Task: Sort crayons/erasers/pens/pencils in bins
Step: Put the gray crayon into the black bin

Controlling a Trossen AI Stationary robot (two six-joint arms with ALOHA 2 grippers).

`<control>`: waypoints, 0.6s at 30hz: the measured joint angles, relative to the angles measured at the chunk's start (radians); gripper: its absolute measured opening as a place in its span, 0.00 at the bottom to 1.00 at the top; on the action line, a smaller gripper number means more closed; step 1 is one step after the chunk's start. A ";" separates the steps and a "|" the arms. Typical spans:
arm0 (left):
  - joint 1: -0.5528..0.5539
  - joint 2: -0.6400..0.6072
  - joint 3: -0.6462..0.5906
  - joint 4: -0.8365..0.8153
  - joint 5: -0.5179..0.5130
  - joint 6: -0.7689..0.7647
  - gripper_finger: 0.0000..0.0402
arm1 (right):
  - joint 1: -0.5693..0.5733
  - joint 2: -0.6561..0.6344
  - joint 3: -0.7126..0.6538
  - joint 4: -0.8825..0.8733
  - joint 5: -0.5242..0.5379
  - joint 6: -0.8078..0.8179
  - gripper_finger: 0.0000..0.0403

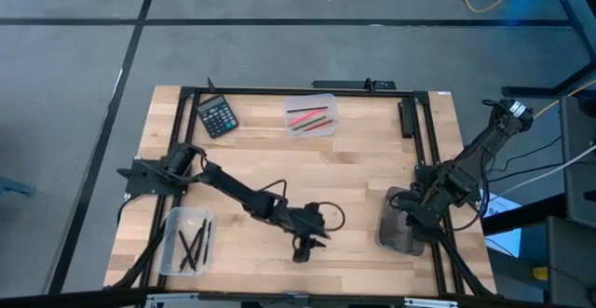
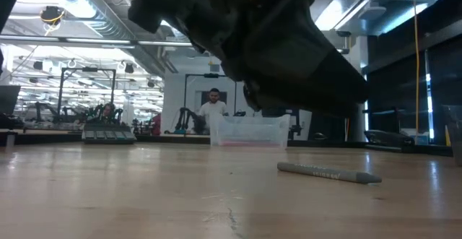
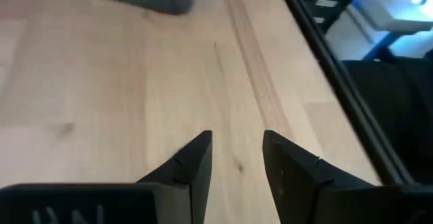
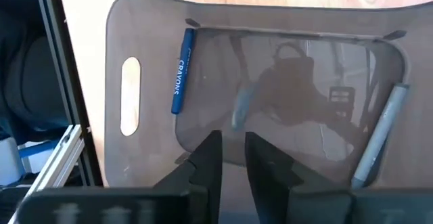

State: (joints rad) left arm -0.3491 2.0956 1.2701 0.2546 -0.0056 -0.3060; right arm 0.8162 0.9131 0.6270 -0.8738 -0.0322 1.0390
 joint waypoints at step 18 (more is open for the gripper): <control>0.015 -0.002 0.000 -0.282 -0.158 0.271 0.31 | -0.001 0.000 0.000 -0.029 0.117 -0.074 0.34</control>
State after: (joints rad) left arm -0.3345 2.0937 1.2697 -0.0270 -0.1638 -0.0350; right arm 0.8150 0.9131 0.6270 -0.9028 0.0844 0.9652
